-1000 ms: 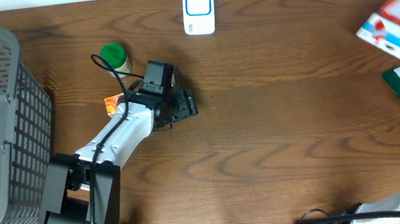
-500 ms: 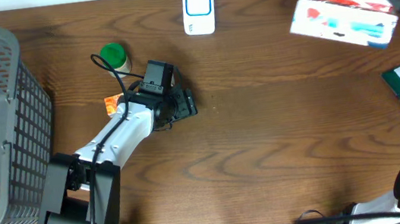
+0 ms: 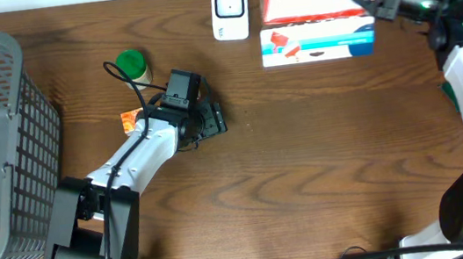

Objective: Scan the item barcode

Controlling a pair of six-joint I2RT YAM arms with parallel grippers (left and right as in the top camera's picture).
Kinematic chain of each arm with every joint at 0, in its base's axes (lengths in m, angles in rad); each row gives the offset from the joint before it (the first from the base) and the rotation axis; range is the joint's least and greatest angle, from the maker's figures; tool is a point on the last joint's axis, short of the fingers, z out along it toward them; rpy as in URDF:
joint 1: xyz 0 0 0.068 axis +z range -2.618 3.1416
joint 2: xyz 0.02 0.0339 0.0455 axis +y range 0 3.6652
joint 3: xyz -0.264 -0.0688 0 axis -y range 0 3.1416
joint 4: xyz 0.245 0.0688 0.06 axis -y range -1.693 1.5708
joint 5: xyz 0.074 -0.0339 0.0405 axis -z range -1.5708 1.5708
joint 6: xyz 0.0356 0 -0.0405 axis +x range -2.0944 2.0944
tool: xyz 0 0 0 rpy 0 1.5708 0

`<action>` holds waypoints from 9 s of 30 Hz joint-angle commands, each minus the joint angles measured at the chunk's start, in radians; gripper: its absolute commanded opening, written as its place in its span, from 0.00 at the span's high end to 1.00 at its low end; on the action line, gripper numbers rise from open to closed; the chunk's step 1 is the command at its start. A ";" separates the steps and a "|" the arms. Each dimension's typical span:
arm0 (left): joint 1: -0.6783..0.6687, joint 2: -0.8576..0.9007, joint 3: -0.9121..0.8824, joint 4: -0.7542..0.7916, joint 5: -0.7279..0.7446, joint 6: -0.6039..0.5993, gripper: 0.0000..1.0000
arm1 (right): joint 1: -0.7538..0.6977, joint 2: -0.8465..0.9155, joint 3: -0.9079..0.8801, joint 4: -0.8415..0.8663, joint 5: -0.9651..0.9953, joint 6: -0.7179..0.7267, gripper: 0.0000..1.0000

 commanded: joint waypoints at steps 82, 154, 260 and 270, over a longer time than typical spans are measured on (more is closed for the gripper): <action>0.124 -0.012 0.069 1.170 0.777 -0.318 0.25 | 0.266 0.039 0.006 -0.288 0.165 -0.105 0.99; 0.105 -0.012 0.069 1.162 0.790 -0.343 0.38 | 0.147 0.039 0.006 -0.285 -0.017 -0.082 0.99; 0.123 -0.012 0.069 1.162 0.869 -0.455 0.92 | 0.188 0.039 0.006 -0.520 -0.026 -0.265 0.97; 0.123 -0.012 0.069 1.162 0.869 -0.455 0.92 | 0.182 0.039 0.006 -0.528 0.135 -0.260 0.59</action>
